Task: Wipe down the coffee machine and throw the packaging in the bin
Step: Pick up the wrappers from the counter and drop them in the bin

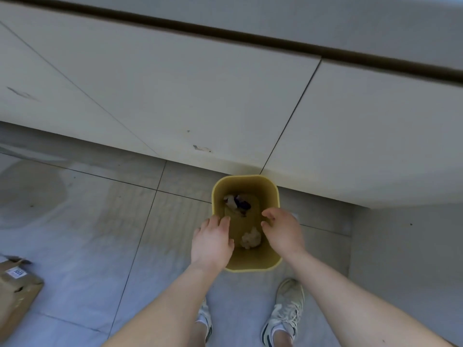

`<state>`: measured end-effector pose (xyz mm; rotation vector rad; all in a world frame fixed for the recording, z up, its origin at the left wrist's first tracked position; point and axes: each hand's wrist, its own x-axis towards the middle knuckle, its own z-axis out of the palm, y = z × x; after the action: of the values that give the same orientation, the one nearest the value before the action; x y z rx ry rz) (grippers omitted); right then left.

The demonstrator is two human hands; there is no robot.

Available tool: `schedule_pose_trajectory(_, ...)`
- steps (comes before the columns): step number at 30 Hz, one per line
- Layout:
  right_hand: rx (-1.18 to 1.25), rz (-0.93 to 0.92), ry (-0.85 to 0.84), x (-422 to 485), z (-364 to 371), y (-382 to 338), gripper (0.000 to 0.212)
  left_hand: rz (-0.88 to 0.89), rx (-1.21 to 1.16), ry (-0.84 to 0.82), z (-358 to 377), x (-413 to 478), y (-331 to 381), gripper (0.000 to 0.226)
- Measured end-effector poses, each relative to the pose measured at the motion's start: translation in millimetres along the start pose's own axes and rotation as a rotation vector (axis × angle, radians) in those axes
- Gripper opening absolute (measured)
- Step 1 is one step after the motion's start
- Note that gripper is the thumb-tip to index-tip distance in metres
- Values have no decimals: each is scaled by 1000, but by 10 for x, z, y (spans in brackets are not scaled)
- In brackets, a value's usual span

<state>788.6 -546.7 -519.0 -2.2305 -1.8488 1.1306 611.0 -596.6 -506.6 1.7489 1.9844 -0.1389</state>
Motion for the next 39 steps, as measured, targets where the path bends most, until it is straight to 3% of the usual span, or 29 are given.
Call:
schedule_pose_trajectory(14,-89,-156,26,-538,-670,-430,31,62,71,92,-877,-323,202,54)
schedule_pose_trajectory(27,-146,-329,170,-1692,-2322,-1145,32,135,27,178,-2656,-1274,765,47)
schedule_pose_trajectory(39,-147,-241,367,-2076,-3445,-1513,35,317,90,297,-3692,-1365,1097,52)
